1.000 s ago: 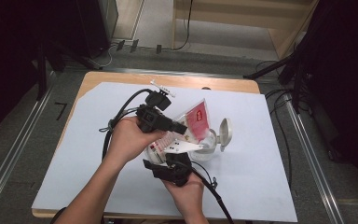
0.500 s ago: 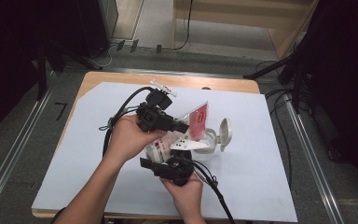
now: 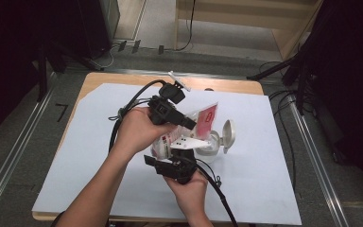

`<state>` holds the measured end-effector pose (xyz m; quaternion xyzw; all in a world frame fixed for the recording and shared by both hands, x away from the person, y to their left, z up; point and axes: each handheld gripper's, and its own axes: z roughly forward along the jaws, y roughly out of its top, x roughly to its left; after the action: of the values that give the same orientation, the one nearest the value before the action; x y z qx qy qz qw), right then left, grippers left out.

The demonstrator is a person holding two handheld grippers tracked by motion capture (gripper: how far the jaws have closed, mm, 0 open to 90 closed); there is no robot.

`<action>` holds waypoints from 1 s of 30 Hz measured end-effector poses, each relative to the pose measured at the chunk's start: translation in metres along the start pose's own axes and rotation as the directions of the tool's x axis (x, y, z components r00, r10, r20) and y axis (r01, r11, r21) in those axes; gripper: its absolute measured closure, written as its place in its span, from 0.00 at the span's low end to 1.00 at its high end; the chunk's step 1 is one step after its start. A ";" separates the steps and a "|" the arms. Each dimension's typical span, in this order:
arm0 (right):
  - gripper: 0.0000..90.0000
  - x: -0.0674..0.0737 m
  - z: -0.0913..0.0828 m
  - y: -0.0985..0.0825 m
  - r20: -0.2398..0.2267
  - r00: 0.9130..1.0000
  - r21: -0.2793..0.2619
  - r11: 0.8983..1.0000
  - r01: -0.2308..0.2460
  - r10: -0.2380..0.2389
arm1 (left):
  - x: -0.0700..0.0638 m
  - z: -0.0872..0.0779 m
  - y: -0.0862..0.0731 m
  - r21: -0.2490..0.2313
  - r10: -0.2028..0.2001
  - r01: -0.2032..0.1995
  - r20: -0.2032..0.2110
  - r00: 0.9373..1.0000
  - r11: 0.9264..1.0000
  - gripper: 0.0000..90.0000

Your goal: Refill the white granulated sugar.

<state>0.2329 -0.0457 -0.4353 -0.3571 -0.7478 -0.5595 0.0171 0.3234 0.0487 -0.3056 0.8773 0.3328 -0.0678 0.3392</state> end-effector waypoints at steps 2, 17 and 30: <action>0.70 0.000 0.000 0.001 -0.011 1.000 -0.002 1.000 -0.018 0.018 | 0.001 0.001 0.000 -0.006 0.017 -0.017 0.007 1.000 1.000 0.93; 0.70 0.006 -0.005 0.003 -0.021 0.998 -0.008 0.998 -0.059 0.059 | -0.002 0.000 -0.002 -0.034 0.017 -0.017 0.003 1.000 0.999 0.92; 0.68 0.009 -0.007 0.005 -0.022 0.998 -0.023 0.998 -0.062 0.061 | -0.006 -0.001 -0.003 -0.057 0.027 -0.027 -0.015 1.000 0.998 0.92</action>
<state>0.2260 -0.0465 -0.4251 -0.3741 -0.7296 -0.5712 0.0381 0.3166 0.0478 -0.3041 0.8722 0.3252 -0.0473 0.3624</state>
